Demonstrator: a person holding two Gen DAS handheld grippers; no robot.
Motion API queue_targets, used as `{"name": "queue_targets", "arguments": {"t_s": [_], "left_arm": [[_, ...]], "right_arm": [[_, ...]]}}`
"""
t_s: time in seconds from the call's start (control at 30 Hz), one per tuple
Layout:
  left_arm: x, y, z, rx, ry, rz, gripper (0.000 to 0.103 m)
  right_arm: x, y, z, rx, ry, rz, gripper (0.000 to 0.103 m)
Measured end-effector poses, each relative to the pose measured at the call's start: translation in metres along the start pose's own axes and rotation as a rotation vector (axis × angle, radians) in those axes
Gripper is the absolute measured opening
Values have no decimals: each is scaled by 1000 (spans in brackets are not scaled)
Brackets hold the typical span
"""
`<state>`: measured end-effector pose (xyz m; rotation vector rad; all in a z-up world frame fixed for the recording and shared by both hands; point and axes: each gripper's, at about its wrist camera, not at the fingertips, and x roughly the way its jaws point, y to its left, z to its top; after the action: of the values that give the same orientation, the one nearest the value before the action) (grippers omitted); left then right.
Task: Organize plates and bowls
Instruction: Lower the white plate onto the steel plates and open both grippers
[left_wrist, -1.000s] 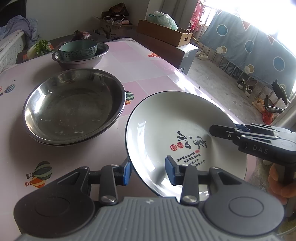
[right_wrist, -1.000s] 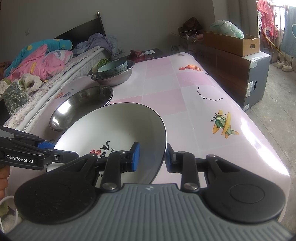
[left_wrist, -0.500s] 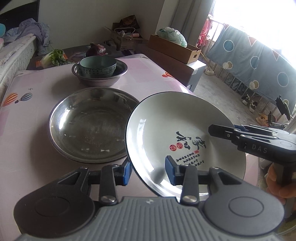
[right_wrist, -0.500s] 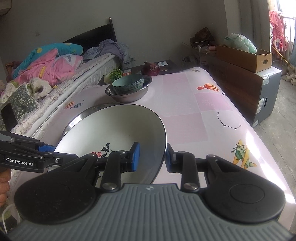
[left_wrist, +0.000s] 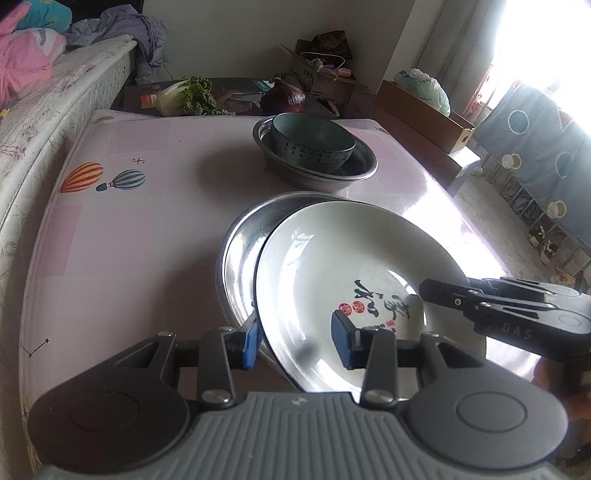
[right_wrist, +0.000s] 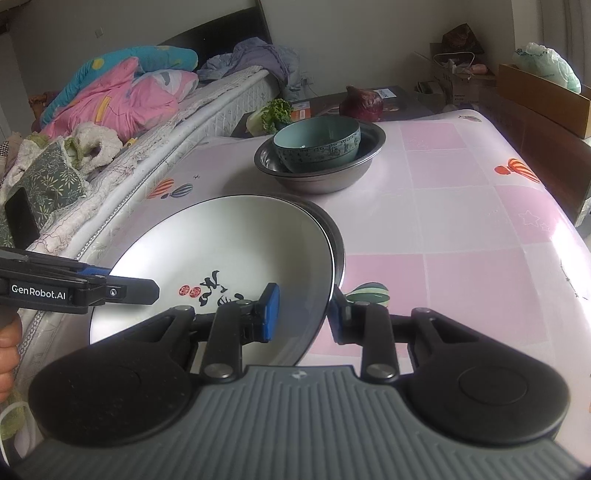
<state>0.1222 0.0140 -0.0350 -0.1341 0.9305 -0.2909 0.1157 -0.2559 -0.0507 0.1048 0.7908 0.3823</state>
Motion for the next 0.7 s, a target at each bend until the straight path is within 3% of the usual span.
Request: {"name": "queue_targets", "arguments": {"t_s": [0.43, 0.7], "left_arm": [[8, 13, 10, 0, 35, -45, 42], [-3, 17, 14, -13, 16, -19, 56]], "right_arm": [[21, -4, 14, -26, 5, -56, 27], [21, 6, 16, -72, -25, -57, 27]]}}
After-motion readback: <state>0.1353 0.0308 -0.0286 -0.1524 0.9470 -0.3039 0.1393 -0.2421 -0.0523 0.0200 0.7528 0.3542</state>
